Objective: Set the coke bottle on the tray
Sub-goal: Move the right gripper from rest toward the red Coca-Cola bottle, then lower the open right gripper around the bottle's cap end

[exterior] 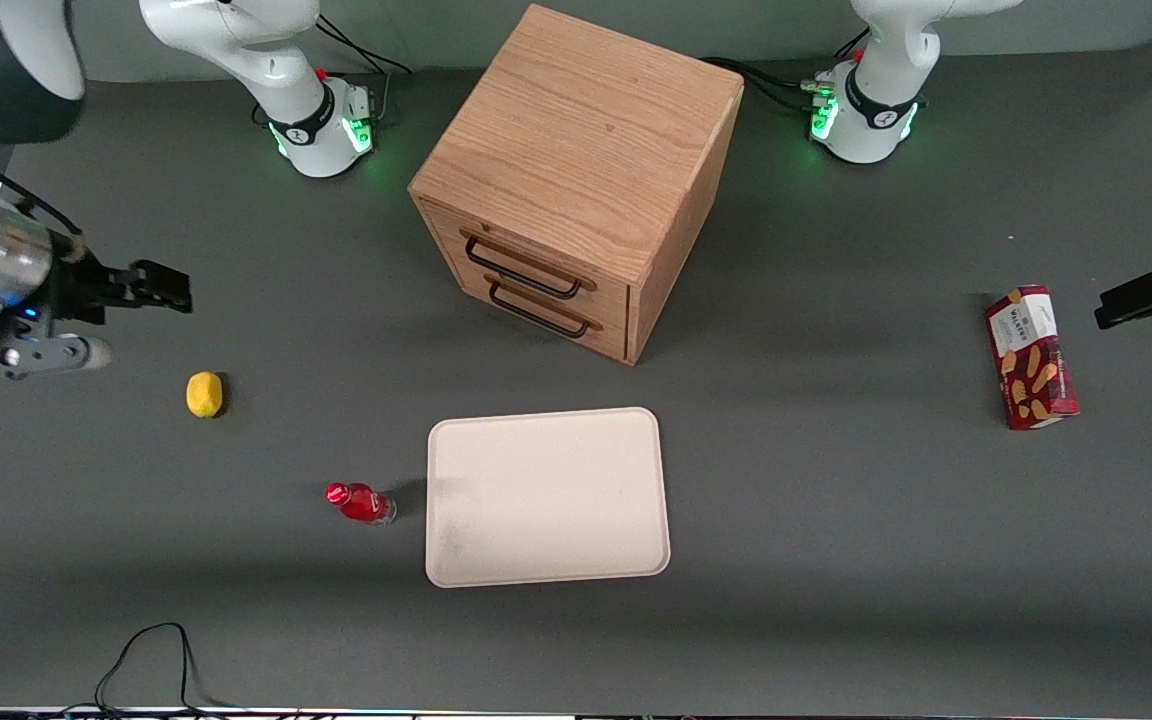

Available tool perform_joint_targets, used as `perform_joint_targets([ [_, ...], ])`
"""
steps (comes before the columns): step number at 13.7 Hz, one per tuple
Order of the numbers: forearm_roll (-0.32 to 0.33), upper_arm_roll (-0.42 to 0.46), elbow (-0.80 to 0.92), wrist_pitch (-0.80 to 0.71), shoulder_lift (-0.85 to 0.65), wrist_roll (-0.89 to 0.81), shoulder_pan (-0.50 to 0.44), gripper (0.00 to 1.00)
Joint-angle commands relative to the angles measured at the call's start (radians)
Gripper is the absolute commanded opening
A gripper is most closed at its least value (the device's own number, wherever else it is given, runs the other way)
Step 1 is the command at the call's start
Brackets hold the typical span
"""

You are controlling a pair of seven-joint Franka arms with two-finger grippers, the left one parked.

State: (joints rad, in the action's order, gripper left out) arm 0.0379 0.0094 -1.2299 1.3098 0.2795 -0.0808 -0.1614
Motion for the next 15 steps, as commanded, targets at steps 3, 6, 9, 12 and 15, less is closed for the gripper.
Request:
perform_joint_targets([
  [3,0.007,0.075,0.25,-0.069,0.162,-0.164,-0.024,1.0],
  [6,-0.024,0.08,0.283,-0.061,0.185,-0.18,-0.024,1.0],
  [9,-0.026,0.08,0.288,-0.04,0.207,-0.178,-0.024,1.0],
  [12,-0.024,0.08,0.29,0.0,0.236,-0.178,-0.024,1.0],
  [15,-0.024,0.08,0.29,0.087,0.289,-0.18,-0.024,1.0],
])
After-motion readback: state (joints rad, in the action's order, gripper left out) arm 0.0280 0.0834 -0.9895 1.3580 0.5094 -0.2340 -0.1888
